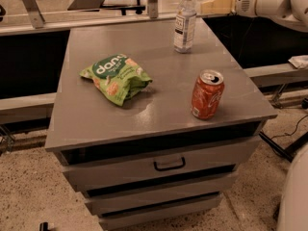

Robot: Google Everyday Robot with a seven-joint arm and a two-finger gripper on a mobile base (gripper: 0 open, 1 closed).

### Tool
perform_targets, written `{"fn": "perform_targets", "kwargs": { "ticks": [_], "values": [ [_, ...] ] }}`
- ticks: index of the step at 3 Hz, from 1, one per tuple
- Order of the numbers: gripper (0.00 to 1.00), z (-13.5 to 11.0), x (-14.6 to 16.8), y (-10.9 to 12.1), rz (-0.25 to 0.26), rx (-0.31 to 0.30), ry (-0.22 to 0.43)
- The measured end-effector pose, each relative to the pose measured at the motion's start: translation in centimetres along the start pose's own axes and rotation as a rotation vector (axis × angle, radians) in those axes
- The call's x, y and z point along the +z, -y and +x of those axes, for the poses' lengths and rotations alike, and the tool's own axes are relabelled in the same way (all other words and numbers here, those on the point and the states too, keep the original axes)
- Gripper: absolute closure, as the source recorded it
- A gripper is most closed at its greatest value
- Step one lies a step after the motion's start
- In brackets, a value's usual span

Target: Move blue plastic bottle near coke can

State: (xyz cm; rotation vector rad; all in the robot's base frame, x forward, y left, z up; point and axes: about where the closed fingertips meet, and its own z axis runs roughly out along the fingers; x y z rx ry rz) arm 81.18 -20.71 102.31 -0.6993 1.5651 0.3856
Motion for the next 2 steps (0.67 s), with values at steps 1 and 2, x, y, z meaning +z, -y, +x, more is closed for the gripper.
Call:
{"fn": "perform_targets", "kwargs": {
  "ticks": [1, 2],
  "values": [
    [0.00, 0.8, 1.7, -0.2, -0.020, 0.005, -0.001],
    [0.00, 1.2, 3.5, -0.5, -0.046, 0.022, 0.025]
  ]
}}
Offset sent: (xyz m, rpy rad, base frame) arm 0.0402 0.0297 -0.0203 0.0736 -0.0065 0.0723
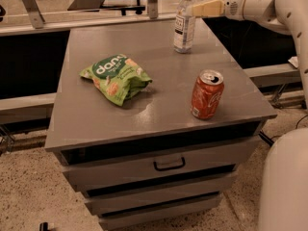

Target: Move blue plastic bottle near coke can

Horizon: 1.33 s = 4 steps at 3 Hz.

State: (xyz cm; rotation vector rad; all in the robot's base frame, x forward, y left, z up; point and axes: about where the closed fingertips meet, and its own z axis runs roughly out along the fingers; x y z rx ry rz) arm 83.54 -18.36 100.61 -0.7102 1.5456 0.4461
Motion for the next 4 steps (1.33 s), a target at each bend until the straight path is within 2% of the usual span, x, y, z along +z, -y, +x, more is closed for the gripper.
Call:
{"fn": "perform_targets", "kwargs": {
  "ticks": [3, 4],
  "values": [
    [0.00, 0.0, 4.7, -1.5, -0.074, 0.043, 0.080],
    [0.18, 0.3, 5.6, -1.5, -0.077, 0.048, 0.079]
  ]
}}
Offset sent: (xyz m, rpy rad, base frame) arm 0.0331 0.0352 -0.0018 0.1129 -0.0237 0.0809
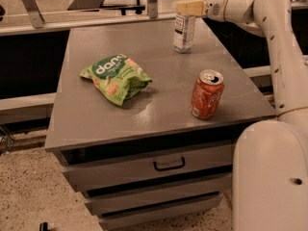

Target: Move blue plastic bottle near coke can

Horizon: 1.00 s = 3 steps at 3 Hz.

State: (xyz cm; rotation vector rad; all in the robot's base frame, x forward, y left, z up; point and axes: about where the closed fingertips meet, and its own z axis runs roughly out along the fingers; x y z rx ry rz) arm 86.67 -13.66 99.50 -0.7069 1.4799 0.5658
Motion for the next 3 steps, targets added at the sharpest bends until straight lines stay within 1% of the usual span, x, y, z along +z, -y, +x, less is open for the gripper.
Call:
{"fn": "perform_targets", "kwargs": {
  "ticks": [1, 2, 3],
  "values": [
    [0.49, -0.4, 0.7, -0.6, -0.024, 0.005, 0.018],
    [0.72, -0.8, 1.0, -1.1, -0.046, 0.007, 0.029],
    [0.96, -2.1, 0.9, -2.1, -0.064, 0.013, 0.014]
  ]
}}
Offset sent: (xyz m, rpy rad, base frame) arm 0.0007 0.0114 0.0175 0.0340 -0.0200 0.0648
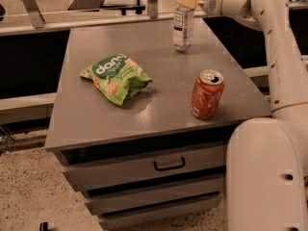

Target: Move blue plastic bottle near coke can

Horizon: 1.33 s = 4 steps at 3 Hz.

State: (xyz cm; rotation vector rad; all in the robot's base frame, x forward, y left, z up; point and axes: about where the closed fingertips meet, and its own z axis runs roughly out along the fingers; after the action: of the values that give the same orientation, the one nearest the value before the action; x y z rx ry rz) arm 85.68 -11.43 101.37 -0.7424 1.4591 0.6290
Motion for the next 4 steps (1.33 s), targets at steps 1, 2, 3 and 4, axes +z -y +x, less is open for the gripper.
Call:
{"fn": "perform_targets", "kwargs": {
  "ticks": [1, 2, 3, 4],
  "values": [
    [1.00, -1.8, -1.0, -1.2, -0.006, 0.017, -0.017],
    [1.00, -3.6, -3.2, -2.2, 0.015, 0.058, -0.013],
    [1.00, -4.8, -7.5, -4.2, 0.063, 0.089, 0.020],
    [1.00, -3.9, -10.4, -7.1, 0.050, 0.095, 0.024]
  ]
}}
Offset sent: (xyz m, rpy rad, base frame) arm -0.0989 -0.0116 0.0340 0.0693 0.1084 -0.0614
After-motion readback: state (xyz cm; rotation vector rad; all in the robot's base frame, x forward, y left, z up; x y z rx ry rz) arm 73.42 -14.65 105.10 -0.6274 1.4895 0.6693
